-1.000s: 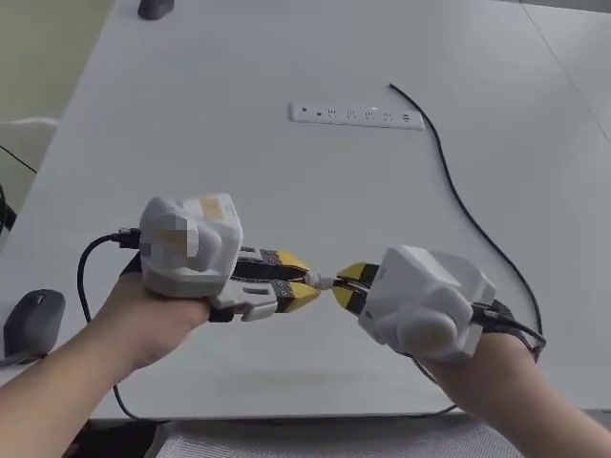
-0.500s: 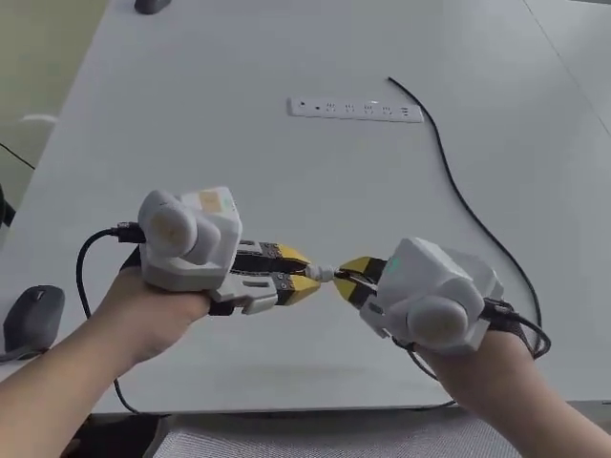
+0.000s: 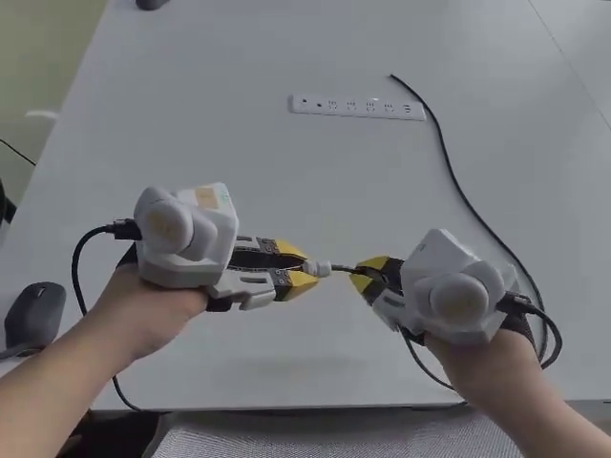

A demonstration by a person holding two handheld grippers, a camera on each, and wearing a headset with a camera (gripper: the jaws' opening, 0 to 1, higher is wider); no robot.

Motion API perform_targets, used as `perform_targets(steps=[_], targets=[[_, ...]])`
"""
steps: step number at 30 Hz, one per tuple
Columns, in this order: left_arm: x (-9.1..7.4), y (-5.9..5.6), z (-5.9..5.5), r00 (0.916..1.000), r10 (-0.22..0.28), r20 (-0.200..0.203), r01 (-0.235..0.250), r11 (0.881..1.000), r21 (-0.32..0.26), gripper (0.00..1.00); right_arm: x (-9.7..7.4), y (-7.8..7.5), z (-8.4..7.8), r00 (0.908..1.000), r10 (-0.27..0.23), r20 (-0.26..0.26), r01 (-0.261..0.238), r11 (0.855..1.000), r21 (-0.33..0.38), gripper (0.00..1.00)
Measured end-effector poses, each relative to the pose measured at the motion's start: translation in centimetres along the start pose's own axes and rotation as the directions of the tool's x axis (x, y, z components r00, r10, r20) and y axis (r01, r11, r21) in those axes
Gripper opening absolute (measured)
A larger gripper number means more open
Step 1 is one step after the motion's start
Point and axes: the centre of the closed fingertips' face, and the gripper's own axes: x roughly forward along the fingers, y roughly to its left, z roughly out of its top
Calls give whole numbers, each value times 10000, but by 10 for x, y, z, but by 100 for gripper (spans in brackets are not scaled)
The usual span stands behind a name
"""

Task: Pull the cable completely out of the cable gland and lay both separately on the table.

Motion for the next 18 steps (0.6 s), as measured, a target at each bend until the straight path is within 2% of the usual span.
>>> perform_targets(steps=[2, 8, 11, 17, 18], targets=[[0, 1, 0, 10000, 11, 8, -11, 10000, 2, 15, 0, -4, -4, 10000, -40, 11, 39, 9983, 584, 1], [1, 1, 1, 10000, 18, 17, -18, 10000, -13, 15, 1, -12, -13, 9999, -121, 30, 115, 9859, 1668, 1], [2, 1, 1, 10000, 13, 28, -13, 10000, -19, 15, 1, -16, -19, 9998, -188, 5, 182, 9736, 2276, 1], [2, 2, 1, 10000, 19, 39, -19, 10000, -7, 15, 1, -23, -28, 9993, -368, -44, 365, 9547, 2954, 1], [2, 2, 1, 10000, 23, 48, -23, 10000, -14, 15, 1, -24, -31, 9992, -399, -46, 392, 9449, 3251, 1]])
